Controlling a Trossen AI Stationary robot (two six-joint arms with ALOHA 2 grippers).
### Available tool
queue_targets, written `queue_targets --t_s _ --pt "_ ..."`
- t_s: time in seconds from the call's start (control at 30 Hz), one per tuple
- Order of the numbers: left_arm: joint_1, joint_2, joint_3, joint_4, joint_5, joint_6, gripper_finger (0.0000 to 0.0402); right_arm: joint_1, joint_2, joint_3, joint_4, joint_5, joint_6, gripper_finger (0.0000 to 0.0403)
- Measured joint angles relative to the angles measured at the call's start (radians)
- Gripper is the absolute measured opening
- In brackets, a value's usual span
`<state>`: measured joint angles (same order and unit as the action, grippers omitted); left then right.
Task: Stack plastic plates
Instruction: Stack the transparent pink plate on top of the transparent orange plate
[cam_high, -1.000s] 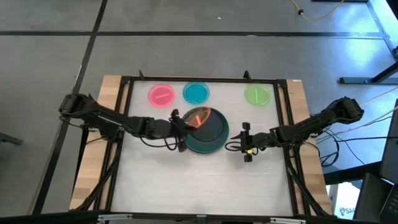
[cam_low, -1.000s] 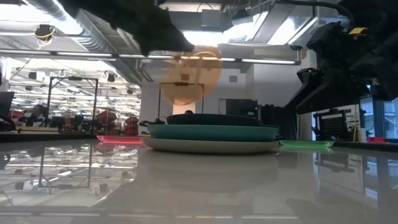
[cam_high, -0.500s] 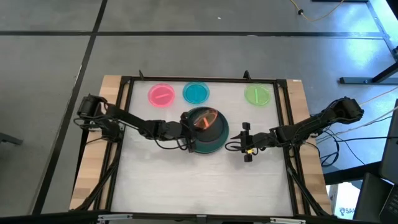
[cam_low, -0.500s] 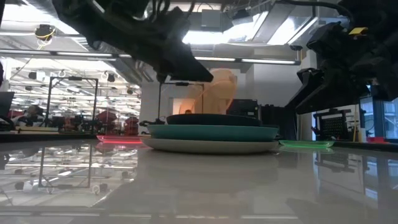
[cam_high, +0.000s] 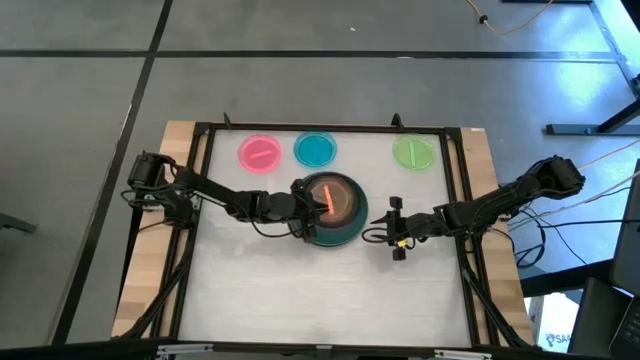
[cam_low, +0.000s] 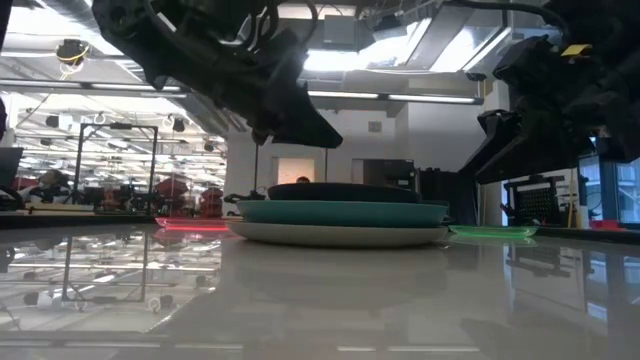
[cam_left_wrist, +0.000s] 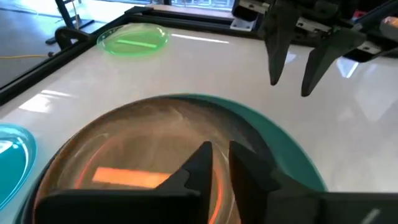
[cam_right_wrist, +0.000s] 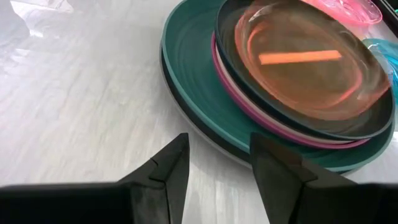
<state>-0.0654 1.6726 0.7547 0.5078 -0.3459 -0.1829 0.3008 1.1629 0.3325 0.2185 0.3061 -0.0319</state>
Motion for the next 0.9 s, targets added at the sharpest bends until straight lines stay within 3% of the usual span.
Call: queue_targets --t_s 0.3,0.5,0.63,0.73,0.9 --pt "-0.008 -0.056 0.0 -0.086 0.018 0.003 0.0095 0.0 0.0 0.0 -0.003 0.0 0.0 0.0159" --pt "-0.007 -0.202 0.0 -0.313 0.013 0.006 0.0095 0.0 0.0 0.0 -0.012 -0.002 0.002 0.0159" --pt "-0.002 -0.291 0.0 -0.465 -0.056 0.006 0.009 0.0 0.0 0.0 -0.012 -0.002 0.004 0.0159" --pt "0.013 -0.333 0.0 -0.572 -0.121 0.006 0.009 0.0 0.0 0.0 -0.01 -0.003 0.01 0.0159" --pt "0.08 -0.348 0.0 -0.731 -0.134 -0.013 0.009 0.0 0.0 0.0 -0.01 -0.003 0.02 0.0159"
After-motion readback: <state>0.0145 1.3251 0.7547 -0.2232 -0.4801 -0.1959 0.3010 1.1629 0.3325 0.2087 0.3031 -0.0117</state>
